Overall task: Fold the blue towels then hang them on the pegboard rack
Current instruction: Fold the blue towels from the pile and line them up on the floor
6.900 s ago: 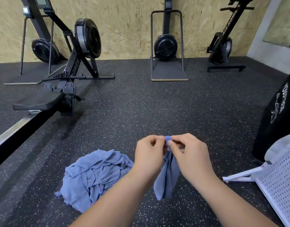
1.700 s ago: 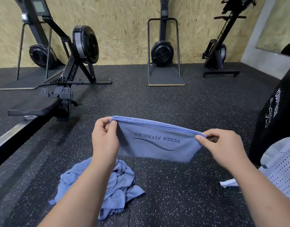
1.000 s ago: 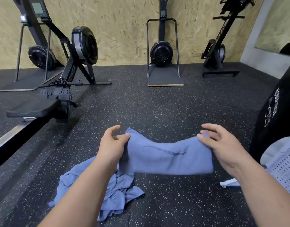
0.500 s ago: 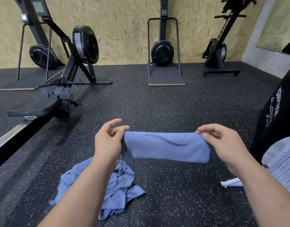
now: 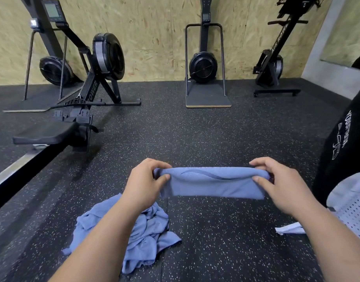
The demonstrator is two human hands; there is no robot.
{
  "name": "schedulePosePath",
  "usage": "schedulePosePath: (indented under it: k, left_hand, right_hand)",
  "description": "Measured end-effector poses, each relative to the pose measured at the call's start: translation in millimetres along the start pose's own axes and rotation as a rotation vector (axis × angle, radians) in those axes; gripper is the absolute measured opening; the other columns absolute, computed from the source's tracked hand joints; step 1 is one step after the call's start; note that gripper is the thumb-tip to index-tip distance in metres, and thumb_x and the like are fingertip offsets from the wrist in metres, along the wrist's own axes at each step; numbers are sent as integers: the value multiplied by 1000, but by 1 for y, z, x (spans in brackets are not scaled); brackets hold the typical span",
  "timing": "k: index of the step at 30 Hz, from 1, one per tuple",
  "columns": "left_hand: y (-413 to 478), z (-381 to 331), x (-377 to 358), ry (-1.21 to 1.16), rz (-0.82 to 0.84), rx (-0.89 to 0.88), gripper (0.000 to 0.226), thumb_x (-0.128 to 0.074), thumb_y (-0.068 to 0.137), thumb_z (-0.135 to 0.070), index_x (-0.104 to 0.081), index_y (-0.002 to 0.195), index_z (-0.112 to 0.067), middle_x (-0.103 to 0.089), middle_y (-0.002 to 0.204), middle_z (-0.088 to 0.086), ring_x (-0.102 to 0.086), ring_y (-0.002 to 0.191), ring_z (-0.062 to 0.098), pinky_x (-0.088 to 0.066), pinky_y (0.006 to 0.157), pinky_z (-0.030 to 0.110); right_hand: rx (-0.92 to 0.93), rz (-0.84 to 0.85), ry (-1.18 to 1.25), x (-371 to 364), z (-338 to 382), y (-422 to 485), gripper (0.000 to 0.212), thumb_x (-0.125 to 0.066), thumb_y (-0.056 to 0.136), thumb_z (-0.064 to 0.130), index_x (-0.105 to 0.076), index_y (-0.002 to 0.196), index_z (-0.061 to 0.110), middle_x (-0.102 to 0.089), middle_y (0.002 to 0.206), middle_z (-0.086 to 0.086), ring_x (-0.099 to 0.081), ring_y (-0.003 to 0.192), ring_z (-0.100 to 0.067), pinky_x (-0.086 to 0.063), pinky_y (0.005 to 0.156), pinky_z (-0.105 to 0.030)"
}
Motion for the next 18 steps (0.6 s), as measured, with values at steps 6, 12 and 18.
schedulePosePath:
  k: [6,12,18]
  left_hand:
    - [2,10,-4,-212,43,131,11,-70,99,-22,-74,96,-32,-74,87,-18,-63,76,1,-48,71,28]
    - [2,8,-8,-442,-56,269,15,-60,106,-36,-71,101,-28,-72,102,-4,-64,89,12,-47,72,31]
    - [1,16,-14,-442,-89,409,32,-64,103,-48,-73,94,-19,-74,91,0,-63,78,19,-49,67,33]
  right_hand:
    - [-110,3,286,-1,-9,3,14,-63,105,30,-68,112,41,-77,99,16,-70,95,-7,-53,81,-37]
    - [-259,-10,519,-8,-9,4,12,-60,107,37,-71,109,32,-79,101,9,-73,97,-18,-56,78,-41]
    - [-367,-25,515,-14,-17,5,27,-72,95,54,-78,105,29,-77,108,8,-71,105,-16,-56,96,-45]
Point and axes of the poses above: each hand's wrist, its own y-axis towards the middle knuckle, its own x-axis out of the back of the hand, z = x × y, the point moved 4 cm from there along y, towards the middle knuckle
